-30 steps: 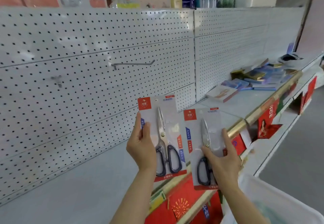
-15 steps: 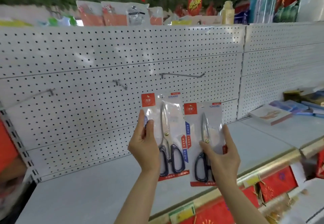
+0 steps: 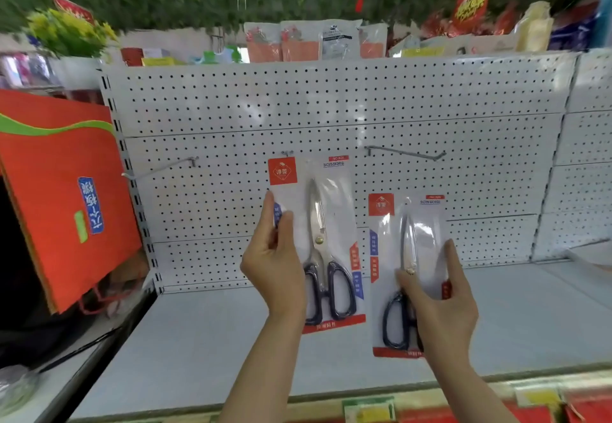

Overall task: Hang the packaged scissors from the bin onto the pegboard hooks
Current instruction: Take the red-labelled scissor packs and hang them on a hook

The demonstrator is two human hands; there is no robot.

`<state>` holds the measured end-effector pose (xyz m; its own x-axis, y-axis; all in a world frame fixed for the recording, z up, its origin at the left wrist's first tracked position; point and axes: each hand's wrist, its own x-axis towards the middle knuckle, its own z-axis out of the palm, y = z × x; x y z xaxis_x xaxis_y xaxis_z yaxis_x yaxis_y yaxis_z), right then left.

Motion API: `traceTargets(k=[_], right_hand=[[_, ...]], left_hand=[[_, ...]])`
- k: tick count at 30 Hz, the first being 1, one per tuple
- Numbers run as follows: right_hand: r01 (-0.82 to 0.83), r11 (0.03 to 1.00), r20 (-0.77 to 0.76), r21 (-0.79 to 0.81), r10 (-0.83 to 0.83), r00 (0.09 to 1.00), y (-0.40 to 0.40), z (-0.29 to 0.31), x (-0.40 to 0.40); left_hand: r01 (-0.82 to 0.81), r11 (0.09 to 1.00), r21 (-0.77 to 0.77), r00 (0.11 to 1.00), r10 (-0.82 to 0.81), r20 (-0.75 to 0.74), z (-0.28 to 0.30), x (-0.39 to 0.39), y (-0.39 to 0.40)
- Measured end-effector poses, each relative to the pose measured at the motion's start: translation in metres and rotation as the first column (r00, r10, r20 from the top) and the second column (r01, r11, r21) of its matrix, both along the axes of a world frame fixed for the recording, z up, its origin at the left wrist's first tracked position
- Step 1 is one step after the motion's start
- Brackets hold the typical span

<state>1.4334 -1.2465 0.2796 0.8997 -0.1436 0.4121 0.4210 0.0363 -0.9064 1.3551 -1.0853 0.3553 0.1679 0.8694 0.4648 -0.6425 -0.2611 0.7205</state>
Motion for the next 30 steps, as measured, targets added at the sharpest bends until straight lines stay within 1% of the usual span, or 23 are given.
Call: traceTargets(k=[4,8,14,24,30], right_hand=[[-0.009,1.0,0.012,-0.024,0.009,1.0,0.001,0.002,0.001],[-0.008,0.999,0.019,-0.036,0.009,1.0,-0.001,0.006,0.003],[-0.03,1.0,0.03,-0.009,0.03,0.999,0.005,0.01,0.004],[-0.079,0.996,0.067,0.048,0.076,0.995,0.019,0.021,0.004],[-0.109,0.992,0.074,0.061,0.104,0.992,0.026,0.029,0.003]], left_hand=[[-0.06,0.998,0.019,0.997,0.061,-0.054,0.004,0.014,0.016],[-0.074,0.997,0.01,0.995,0.075,-0.072,0.003,0.024,0.03],[-0.069,0.998,0.005,0.997,0.069,-0.03,0.002,0.023,0.036],[-0.109,0.994,0.023,0.99,0.111,-0.084,-0.005,0.033,0.044],[-0.146,0.988,0.044,0.979,0.151,-0.137,-0.015,0.055,0.059]])
